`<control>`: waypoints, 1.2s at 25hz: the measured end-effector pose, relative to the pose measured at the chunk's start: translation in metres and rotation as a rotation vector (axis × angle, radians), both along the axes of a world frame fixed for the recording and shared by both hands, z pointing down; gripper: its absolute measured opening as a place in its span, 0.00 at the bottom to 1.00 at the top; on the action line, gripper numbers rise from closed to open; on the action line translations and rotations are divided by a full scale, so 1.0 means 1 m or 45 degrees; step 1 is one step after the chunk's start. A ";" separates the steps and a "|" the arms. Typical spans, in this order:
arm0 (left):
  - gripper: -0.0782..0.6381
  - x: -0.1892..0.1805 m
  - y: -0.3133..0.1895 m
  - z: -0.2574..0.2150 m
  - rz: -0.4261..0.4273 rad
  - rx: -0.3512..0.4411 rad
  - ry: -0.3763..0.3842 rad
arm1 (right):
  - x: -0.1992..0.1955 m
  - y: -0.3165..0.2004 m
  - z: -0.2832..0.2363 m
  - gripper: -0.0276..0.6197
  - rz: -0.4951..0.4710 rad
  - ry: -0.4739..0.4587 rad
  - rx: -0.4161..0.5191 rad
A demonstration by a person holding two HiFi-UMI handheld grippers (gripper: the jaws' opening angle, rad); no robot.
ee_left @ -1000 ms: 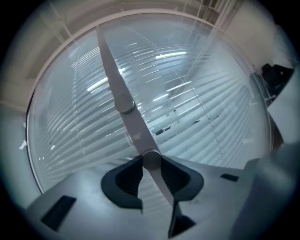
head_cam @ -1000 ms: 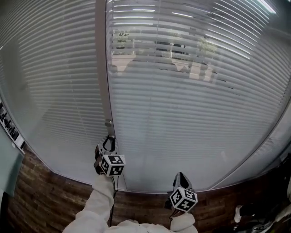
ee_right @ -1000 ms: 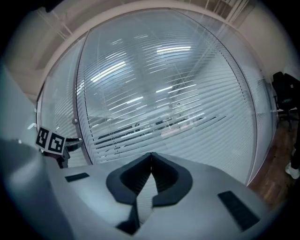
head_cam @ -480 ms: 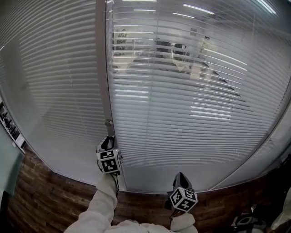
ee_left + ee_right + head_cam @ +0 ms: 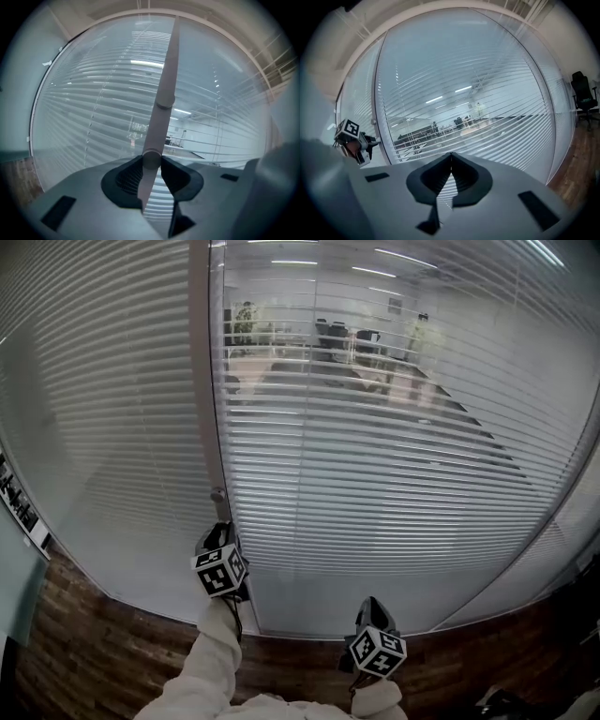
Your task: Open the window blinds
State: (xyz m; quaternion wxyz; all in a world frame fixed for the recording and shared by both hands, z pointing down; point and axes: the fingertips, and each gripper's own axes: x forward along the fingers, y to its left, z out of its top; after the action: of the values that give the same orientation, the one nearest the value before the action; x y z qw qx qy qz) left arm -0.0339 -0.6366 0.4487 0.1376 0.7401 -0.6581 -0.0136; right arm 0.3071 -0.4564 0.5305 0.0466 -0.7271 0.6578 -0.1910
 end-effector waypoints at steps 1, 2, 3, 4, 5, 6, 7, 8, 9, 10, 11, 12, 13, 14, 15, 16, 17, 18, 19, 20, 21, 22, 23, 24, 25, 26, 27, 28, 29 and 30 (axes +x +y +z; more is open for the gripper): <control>0.28 0.000 -0.001 -0.001 0.000 0.003 -0.005 | 0.001 0.000 0.000 0.06 0.004 0.000 0.000; 0.28 0.000 -0.002 -0.001 0.001 0.007 -0.009 | 0.002 0.000 -0.001 0.06 0.006 0.000 0.000; 0.28 0.000 -0.002 -0.002 0.004 0.011 -0.013 | 0.002 -0.001 -0.001 0.06 0.008 -0.001 -0.001; 0.28 -0.001 -0.003 -0.002 0.007 0.014 -0.016 | 0.002 -0.002 -0.002 0.06 0.007 -0.001 -0.001; 0.28 -0.001 -0.005 -0.002 0.010 0.017 -0.022 | 0.001 -0.003 -0.002 0.06 0.005 -0.002 -0.001; 0.28 -0.001 -0.005 -0.002 0.013 0.019 -0.034 | 0.000 -0.003 -0.002 0.06 0.002 -0.002 -0.002; 0.28 -0.001 -0.006 -0.001 0.016 0.020 -0.052 | -0.001 -0.004 -0.001 0.06 -0.002 -0.003 -0.003; 0.28 -0.001 -0.006 0.000 0.018 0.021 -0.077 | -0.002 -0.005 -0.001 0.06 -0.006 -0.004 -0.004; 0.28 0.000 -0.006 0.001 0.017 0.024 -0.107 | -0.002 -0.005 0.000 0.06 -0.008 -0.003 -0.005; 0.28 -0.001 -0.004 0.002 0.012 0.031 -0.140 | -0.002 -0.005 0.001 0.06 -0.009 -0.002 -0.006; 0.28 -0.001 -0.001 0.003 0.001 0.044 -0.173 | -0.003 -0.006 0.001 0.06 -0.011 -0.001 -0.006; 0.28 -0.002 0.005 0.003 -0.016 0.062 -0.203 | -0.003 -0.006 0.002 0.06 -0.013 -0.001 -0.004; 0.28 -0.002 0.012 0.002 -0.034 0.087 -0.230 | -0.004 -0.006 0.001 0.06 -0.016 -0.003 0.000; 0.28 0.000 0.022 0.000 -0.049 0.121 -0.254 | -0.004 -0.006 0.001 0.06 -0.020 -0.006 0.006; 0.28 0.006 0.033 -0.003 -0.052 0.168 -0.277 | -0.006 -0.007 0.000 0.06 -0.026 -0.010 0.012; 0.28 0.015 0.045 -0.007 -0.037 0.228 -0.301 | -0.007 -0.007 -0.002 0.06 -0.034 -0.015 0.022; 0.28 0.027 0.058 -0.011 -0.001 0.298 -0.320 | -0.009 -0.008 -0.004 0.06 -0.044 -0.021 0.036; 0.28 0.043 0.071 -0.015 0.057 0.366 -0.324 | -0.012 -0.008 -0.007 0.06 -0.057 -0.029 0.055; 0.25 0.062 0.086 -0.017 0.135 0.416 -0.300 | -0.016 -0.008 -0.011 0.06 -0.073 -0.034 0.078; 0.12 0.082 0.100 -0.017 0.230 0.437 -0.245 | -0.020 -0.009 -0.014 0.06 -0.095 -0.033 0.101; 0.11 0.103 0.115 -0.014 0.334 0.425 -0.165 | -0.026 -0.009 -0.017 0.06 -0.121 -0.023 0.117; 0.11 0.124 0.130 -0.007 0.435 0.381 -0.079 | -0.032 -0.010 -0.017 0.06 -0.151 -0.002 0.121; 0.11 0.144 0.143 0.004 0.522 0.312 -0.008 | -0.039 -0.011 -0.015 0.06 -0.182 0.021 0.112; 0.11 0.160 0.154 0.018 0.588 0.239 0.031 | -0.046 -0.011 -0.012 0.06 -0.212 0.039 0.098; 0.11 0.173 0.163 0.031 0.632 0.179 0.033 | -0.052 -0.011 -0.009 0.06 -0.238 0.049 0.084; 0.11 0.183 0.170 0.042 0.659 0.141 0.010 | -0.057 -0.011 -0.007 0.06 -0.259 0.056 0.076; 0.11 0.189 0.175 0.048 0.676 0.123 -0.018 | -0.060 -0.009 -0.007 0.06 -0.274 0.065 0.075; 0.11 0.193 0.177 0.050 0.689 0.120 -0.035 | -0.063 -0.008 -0.008 0.06 -0.284 0.080 0.078; 0.11 0.196 0.178 0.049 0.700 0.122 -0.037 | -0.064 -0.007 -0.010 0.06 -0.291 0.097 0.084; 0.11 0.196 0.177 0.046 0.707 0.124 -0.032 | -0.063 -0.007 -0.012 0.06 -0.294 0.110 0.090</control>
State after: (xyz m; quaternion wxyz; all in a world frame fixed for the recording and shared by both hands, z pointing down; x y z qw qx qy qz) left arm 0.1625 -0.4598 0.4952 0.0923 0.8979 -0.4305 0.0020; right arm 0.2438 -0.4634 0.5184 0.0216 -0.6519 0.7449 -0.1403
